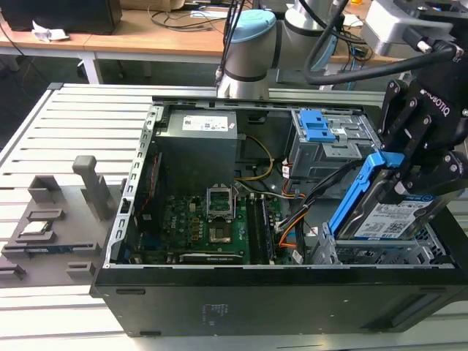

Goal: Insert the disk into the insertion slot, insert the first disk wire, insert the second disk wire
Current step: 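Insert the disk into the insertion slot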

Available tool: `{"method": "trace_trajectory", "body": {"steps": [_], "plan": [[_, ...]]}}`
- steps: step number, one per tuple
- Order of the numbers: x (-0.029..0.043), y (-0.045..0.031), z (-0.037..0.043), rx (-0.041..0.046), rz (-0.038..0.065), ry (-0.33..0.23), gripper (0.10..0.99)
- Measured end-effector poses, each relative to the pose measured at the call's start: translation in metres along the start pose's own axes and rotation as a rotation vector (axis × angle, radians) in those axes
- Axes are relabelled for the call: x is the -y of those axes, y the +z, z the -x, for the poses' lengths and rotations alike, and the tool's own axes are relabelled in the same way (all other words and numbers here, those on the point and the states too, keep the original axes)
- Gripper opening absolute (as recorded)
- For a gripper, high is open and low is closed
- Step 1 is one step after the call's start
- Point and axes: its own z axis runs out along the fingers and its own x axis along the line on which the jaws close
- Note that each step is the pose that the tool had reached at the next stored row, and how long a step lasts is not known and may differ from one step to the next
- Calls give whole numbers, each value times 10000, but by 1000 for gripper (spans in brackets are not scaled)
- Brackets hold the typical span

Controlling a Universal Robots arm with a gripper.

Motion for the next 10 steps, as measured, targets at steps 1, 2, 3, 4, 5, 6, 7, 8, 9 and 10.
{"method": "trace_trajectory", "body": {"steps": [1,2,3,4,5,6,7,8,9,10], "plan": [[1,15,0,0,0,0,365],[1,27,0,0,0,0,365],[2,51,0,0,0,0,365],[3,68,0,-1,0,0,365],[3,80,0,-1,0,0,365],[4,96,0,-1,0,0,365],[4,109,0,-1,0,1,365],[5,122,0,-1,0,0,365],[5,128,1,-2,0,0,365],[5,135,0,-1,0,0,365]]}}
